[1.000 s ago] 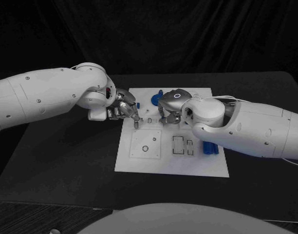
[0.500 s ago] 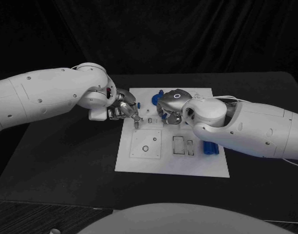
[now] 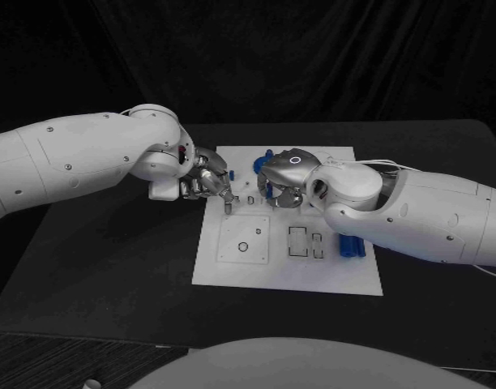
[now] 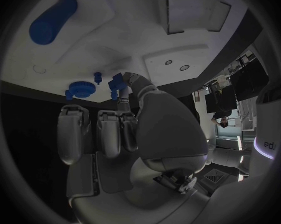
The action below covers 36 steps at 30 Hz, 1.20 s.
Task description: Assemble the parts on the task board
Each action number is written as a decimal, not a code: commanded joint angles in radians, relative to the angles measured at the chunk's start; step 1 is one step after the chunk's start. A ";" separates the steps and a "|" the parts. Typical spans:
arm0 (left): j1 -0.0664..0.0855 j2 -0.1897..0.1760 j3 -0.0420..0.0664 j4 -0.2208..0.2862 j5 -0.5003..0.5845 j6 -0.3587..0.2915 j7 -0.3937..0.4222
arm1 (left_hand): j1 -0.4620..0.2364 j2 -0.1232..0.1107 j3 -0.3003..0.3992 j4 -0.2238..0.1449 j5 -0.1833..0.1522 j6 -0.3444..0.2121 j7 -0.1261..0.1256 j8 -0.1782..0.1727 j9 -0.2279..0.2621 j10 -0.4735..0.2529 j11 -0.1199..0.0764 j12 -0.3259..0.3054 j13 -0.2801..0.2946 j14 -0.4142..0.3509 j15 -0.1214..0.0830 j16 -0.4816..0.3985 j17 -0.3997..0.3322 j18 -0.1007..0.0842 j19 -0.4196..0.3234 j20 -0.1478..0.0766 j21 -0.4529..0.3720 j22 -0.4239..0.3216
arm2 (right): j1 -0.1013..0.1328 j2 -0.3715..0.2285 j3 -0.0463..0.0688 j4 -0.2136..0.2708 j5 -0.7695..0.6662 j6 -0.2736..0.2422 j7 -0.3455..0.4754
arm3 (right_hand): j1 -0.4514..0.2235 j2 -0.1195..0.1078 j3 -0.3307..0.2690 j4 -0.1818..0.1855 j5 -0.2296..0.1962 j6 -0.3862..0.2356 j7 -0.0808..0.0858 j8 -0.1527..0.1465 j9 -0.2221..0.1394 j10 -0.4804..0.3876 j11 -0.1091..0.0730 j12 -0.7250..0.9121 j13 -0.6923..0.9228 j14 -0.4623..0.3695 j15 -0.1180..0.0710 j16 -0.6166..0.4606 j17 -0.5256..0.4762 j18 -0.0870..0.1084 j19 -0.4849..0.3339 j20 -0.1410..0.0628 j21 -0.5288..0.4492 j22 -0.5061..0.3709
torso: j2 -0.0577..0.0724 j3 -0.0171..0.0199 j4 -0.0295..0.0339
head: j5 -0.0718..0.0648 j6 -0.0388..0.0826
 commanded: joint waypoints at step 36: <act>-0.003 0.001 0.001 0.000 0.007 0.013 0.012 | 0.005 0.004 0.002 -0.006 0.006 0.001 0.006 -0.008 -0.003 0.104 0.010 0.003 0.263 0.102 0.007 0.003 0.263 0.016 0.024 0.008 -0.005 0.190 | -0.002 -0.007 0.000 -0.010 0.061 0.020 0.124 | -0.028 0.000 0.013 0.026 -0.132 -0.100 0.014 -0.090 -0.003 0.103 0.008 0.001 0.259 0.090 0.006 -0.006 0.214 0.015 0.037 0.010 -0.014 0.222 | 0.000 0.0001 0.0001 | 0.003 0.000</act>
